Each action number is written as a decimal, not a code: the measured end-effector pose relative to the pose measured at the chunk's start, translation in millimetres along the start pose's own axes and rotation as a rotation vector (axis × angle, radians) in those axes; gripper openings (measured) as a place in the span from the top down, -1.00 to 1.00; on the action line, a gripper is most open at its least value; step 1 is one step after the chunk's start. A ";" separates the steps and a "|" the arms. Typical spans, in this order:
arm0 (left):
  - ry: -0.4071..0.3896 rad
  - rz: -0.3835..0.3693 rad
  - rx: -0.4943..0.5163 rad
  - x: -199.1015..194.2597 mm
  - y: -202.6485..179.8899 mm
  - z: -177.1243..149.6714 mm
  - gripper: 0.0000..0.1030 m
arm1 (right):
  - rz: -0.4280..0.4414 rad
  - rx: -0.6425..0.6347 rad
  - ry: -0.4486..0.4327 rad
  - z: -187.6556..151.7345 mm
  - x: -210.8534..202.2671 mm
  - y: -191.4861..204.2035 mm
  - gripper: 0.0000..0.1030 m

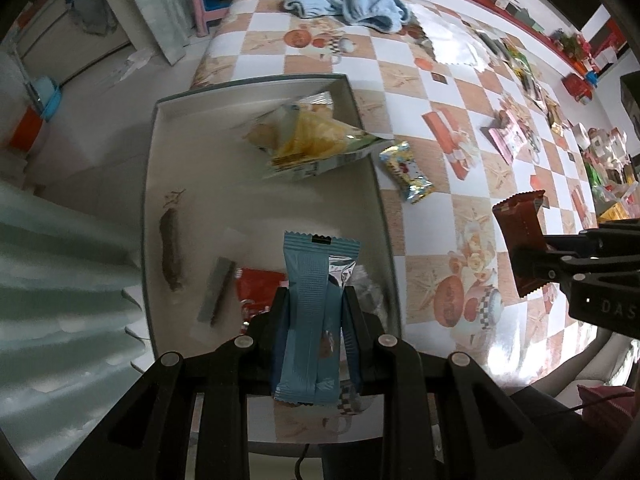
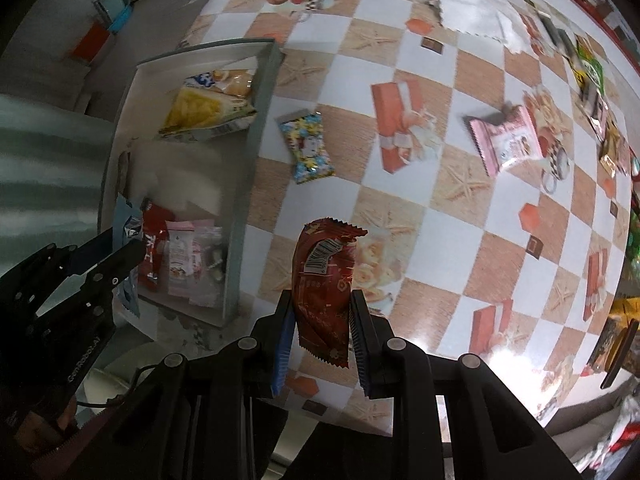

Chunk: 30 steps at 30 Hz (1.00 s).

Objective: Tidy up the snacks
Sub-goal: 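Carry the light-blue bar with the left tool over the tray while the right tool carries the red packet, then open the left tool to drop the blue bar while the right tool releases the red packet into the tray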

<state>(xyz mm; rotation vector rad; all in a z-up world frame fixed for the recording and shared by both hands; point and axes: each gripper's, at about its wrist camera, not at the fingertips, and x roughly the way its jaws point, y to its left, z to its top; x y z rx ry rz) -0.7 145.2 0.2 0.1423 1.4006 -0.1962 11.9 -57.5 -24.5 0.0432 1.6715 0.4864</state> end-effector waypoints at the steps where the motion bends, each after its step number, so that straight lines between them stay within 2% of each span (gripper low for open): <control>1: 0.000 0.001 -0.006 -0.3 3.3 -0.9 0.47 | 0.000 -0.005 0.000 1.1 0.3 2.4 0.45; 30: 0.037 0.015 -0.090 9.3 63.1 -14.5 0.47 | 0.006 -0.137 0.028 25.5 21.3 78.4 0.45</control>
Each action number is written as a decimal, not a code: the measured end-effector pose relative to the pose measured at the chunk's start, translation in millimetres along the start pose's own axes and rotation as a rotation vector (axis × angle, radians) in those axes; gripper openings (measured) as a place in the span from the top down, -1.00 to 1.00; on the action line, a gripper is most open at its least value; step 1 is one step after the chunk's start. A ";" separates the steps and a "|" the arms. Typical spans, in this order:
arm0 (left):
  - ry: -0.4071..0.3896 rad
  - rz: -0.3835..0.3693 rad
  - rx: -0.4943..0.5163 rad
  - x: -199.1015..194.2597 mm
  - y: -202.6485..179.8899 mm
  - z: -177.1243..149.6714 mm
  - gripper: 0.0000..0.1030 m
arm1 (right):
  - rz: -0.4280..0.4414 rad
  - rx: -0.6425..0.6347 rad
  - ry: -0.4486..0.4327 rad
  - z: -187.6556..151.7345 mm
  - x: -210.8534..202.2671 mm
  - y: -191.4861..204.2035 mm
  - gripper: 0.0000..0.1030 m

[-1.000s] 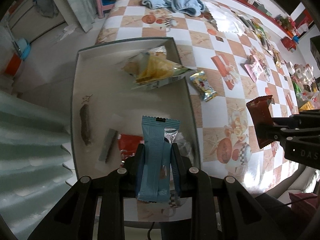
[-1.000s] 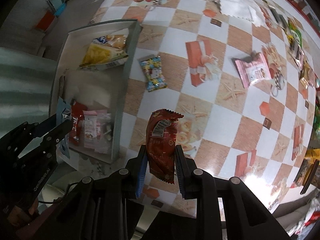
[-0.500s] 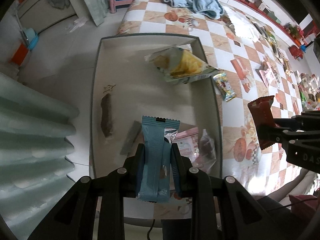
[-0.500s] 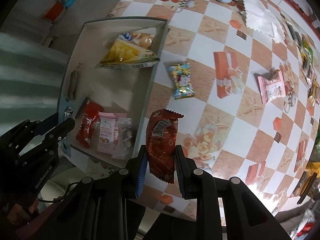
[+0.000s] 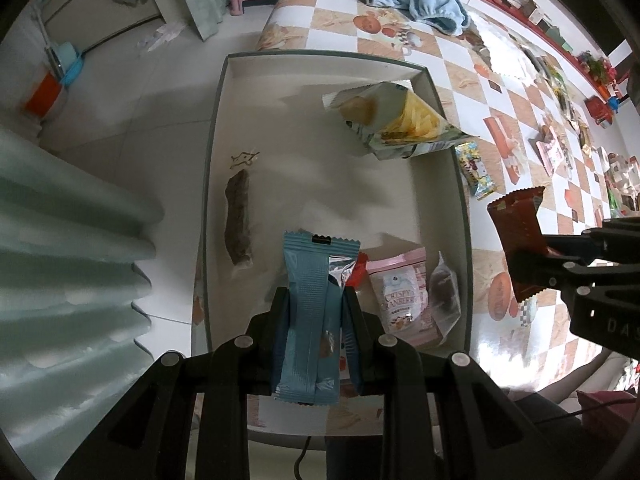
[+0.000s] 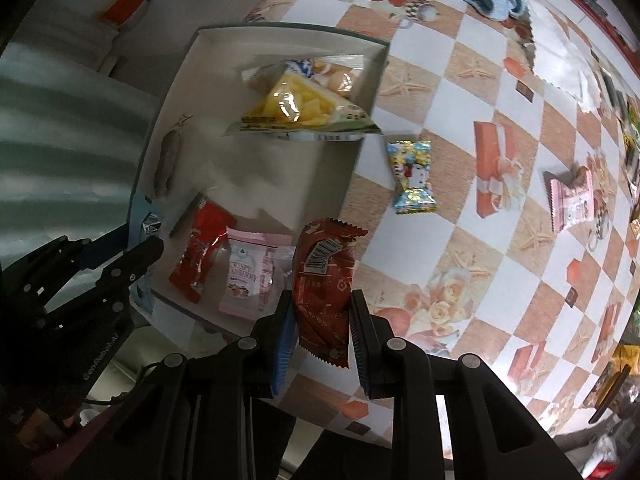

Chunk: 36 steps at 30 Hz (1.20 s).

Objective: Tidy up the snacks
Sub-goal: 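Open the left tool to drop the blue bar while the right tool releases the red packet into the tray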

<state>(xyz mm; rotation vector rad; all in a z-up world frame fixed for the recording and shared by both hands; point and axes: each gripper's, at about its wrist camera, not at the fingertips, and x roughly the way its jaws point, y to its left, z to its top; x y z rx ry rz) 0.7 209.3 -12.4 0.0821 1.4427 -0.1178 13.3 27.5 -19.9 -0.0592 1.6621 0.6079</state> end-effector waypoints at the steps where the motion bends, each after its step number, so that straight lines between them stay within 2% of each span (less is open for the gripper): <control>1: 0.002 -0.001 0.001 0.8 0.6 0.3 0.47 | 0.000 -0.003 0.002 1.1 0.9 2.1 0.45; 16: 0.028 -0.010 0.019 12.8 0.8 7.2 0.47 | 0.015 -0.009 0.026 18.9 13.6 16.1 0.45; 36: 0.077 -0.004 0.004 34.9 0.1 14.8 0.45 | 0.052 0.034 0.070 67.5 43.1 40.2 0.44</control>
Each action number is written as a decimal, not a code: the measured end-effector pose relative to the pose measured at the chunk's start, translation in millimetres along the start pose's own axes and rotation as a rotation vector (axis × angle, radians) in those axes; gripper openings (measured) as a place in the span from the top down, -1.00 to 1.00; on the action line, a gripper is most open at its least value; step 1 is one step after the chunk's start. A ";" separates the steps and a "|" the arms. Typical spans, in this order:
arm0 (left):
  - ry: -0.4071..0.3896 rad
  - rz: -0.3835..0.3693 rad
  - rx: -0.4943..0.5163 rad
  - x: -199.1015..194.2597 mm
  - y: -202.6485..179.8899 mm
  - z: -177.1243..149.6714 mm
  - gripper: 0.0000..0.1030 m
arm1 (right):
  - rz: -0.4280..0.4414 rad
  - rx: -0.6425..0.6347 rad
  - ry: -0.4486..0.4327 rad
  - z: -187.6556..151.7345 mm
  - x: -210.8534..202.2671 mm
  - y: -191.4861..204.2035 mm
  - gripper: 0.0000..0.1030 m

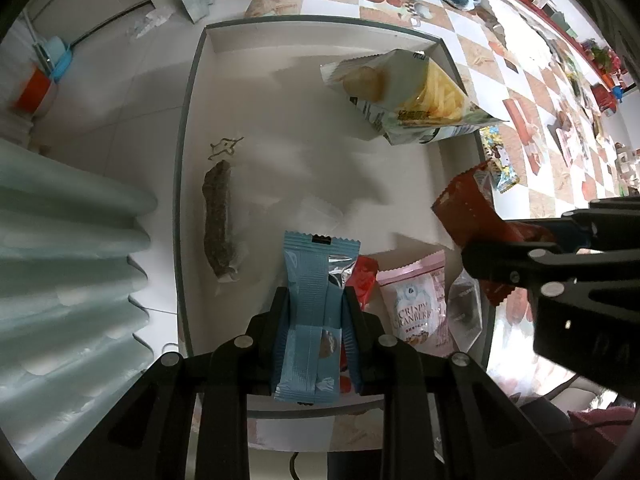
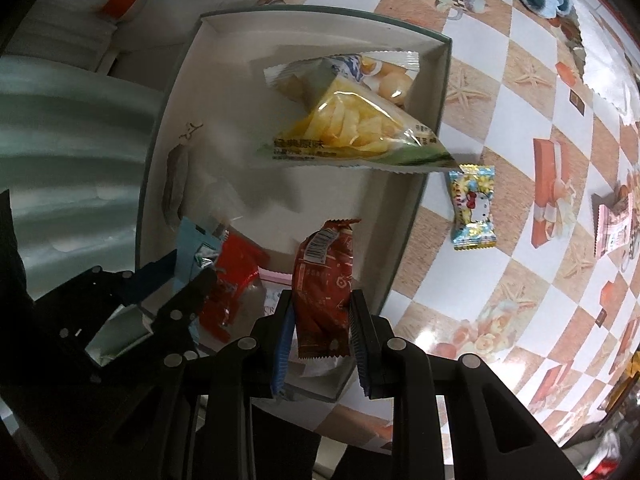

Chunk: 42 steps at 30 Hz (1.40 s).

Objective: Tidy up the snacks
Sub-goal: 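Open the left tool to drop the blue bar while the right tool releases the red packet into the tray, then move the right tool toward the pink Crispy Cranberry packet on the table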

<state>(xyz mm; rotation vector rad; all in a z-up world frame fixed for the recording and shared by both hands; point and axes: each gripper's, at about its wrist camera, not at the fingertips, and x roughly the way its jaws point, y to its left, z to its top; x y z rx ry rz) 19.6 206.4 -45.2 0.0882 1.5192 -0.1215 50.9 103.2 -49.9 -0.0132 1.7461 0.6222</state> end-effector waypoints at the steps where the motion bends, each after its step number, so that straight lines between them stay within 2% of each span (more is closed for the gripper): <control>1: -0.002 0.002 -0.002 0.8 0.0 -0.4 0.38 | 0.000 -0.001 0.001 2.0 1.0 1.8 0.44; 2: -0.002 0.000 0.003 1.2 -0.4 -0.3 0.33 | -0.001 0.001 0.001 2.0 0.9 0.5 0.44; 4: -0.010 0.005 0.013 0.8 -2.1 -2.4 -0.15 | 0.003 0.009 0.002 4.1 1.2 2.0 0.44; 6: -0.030 0.014 0.024 -2.9 -4.9 -4.2 -0.37 | 0.005 0.021 0.004 4.9 1.9 0.2 0.43; 7: -0.038 0.013 0.030 -4.8 -6.3 -4.7 -0.43 | 0.004 0.027 0.005 5.3 2.5 -0.9 0.42; 8: -0.041 0.011 0.035 -6.3 -8.2 -4.4 -0.44 | 0.002 0.035 0.008 5.0 2.1 -4.9 0.34; 10: -0.046 0.014 0.042 -8.0 -10.4 -4.2 -0.49 | -0.002 0.061 0.004 6.3 1.6 -10.6 -0.56; 12: -0.050 0.017 0.046 -8.9 -11.9 -3.9 -0.50 | -0.008 0.080 -0.026 7.1 -4.5 -16.8 -0.59; 17: -0.046 0.015 0.049 -8.5 -17.4 -3.2 -0.51 | 0.007 0.136 -0.033 3.8 -10.4 -41.6 -0.61; 19: -0.040 -0.001 0.057 -8.0 -20.5 -4.1 -0.52 | 0.008 0.179 -0.032 -1.1 -10.8 -57.1 -1.00; 21: -0.035 -0.009 0.064 -7.5 -24.1 -3.7 -0.52 | -0.014 0.239 -0.050 -9.2 -14.0 -76.4 -1.00; 27: -0.023 -0.006 0.087 -5.9 -31.8 -4.4 -0.52 | -0.065 0.370 -0.027 -17.5 -7.2 -124.5 -1.00; 31: -0.019 -0.003 0.091 -6.6 -34.8 -5.4 -0.52 | -0.079 0.395 -0.015 -16.7 -1.7 -142.1 -1.00; 42: -0.007 0.001 0.104 -12.2 -36.1 -15.8 -0.52 | -0.093 0.410 -0.018 30.3 11.8 -160.1 -1.00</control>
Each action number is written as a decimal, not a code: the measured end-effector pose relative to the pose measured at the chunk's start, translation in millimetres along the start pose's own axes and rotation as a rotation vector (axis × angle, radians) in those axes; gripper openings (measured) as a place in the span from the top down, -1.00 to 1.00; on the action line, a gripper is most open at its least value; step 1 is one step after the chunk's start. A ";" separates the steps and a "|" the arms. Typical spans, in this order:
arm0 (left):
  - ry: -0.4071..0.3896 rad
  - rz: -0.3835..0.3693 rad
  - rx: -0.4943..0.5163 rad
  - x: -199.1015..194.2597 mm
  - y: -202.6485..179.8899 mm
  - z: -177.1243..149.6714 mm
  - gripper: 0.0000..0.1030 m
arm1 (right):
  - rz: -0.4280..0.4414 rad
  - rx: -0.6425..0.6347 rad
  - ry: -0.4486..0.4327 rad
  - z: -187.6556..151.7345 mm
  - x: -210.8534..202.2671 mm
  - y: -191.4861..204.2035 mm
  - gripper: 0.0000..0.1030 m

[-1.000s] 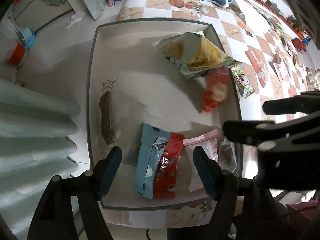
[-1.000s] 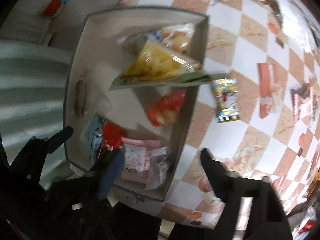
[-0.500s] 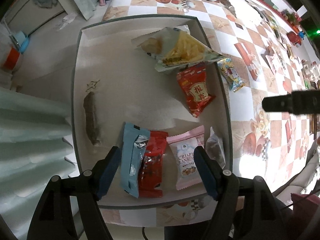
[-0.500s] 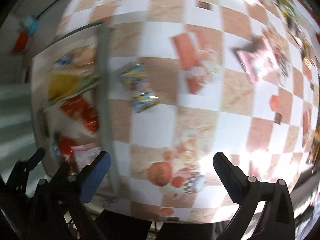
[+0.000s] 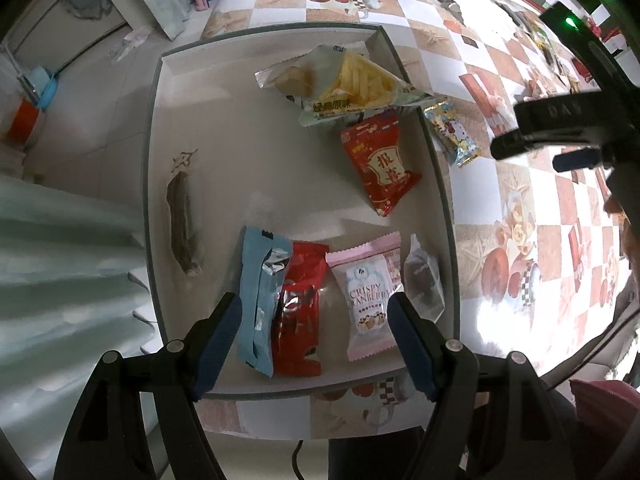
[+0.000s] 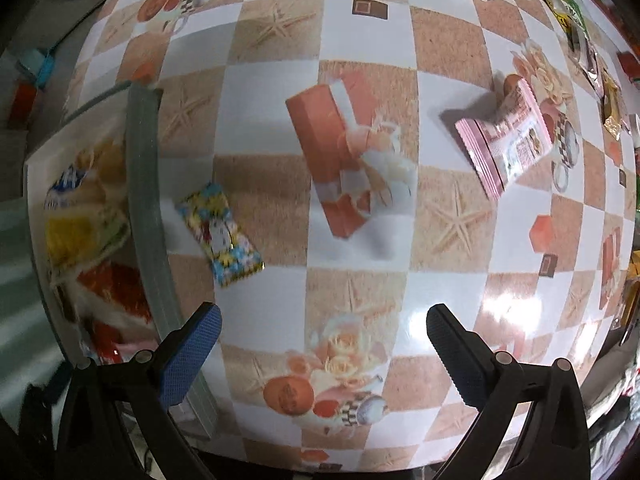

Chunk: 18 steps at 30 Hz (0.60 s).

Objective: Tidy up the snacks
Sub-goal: 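Move the right tool toward the pink Crispy Cranberry packet on the table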

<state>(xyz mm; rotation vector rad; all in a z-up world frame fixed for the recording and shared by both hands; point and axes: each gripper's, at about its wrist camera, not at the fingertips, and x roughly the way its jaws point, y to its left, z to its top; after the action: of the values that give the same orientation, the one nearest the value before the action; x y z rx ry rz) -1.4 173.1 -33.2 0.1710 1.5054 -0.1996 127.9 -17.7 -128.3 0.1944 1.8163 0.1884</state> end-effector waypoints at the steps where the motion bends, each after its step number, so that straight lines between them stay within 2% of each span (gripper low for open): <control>1: 0.001 -0.001 0.000 0.0 0.3 0.0 -0.52 | 0.000 0.001 0.002 3.5 1.3 0.5 -1.00; 7: 0.001 -0.004 0.002 -1.1 -1.3 2.0 -0.52 | 0.019 0.034 0.026 18.0 14.5 5.1 -1.00; 10: 0.000 -0.006 0.005 -3.0 -6.0 3.9 -0.52 | 0.030 0.050 0.024 36.3 21.1 3.3 -1.00; 14: -0.010 -0.014 0.007 -8.3 -13.9 7.8 -0.52 | 0.007 0.084 -0.041 74.0 12.6 -2.6 -1.00; 18: -0.030 -0.028 0.013 -14.3 -26.5 15.7 -0.52 | 0.011 0.226 -0.090 91.1 -0.2 -44.3 -1.00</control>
<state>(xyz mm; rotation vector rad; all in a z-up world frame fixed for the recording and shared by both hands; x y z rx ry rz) 6.8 144.0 -17.7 0.1566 1.4776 -0.2334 214.6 -58.5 -161.0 0.3663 1.7448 -0.0191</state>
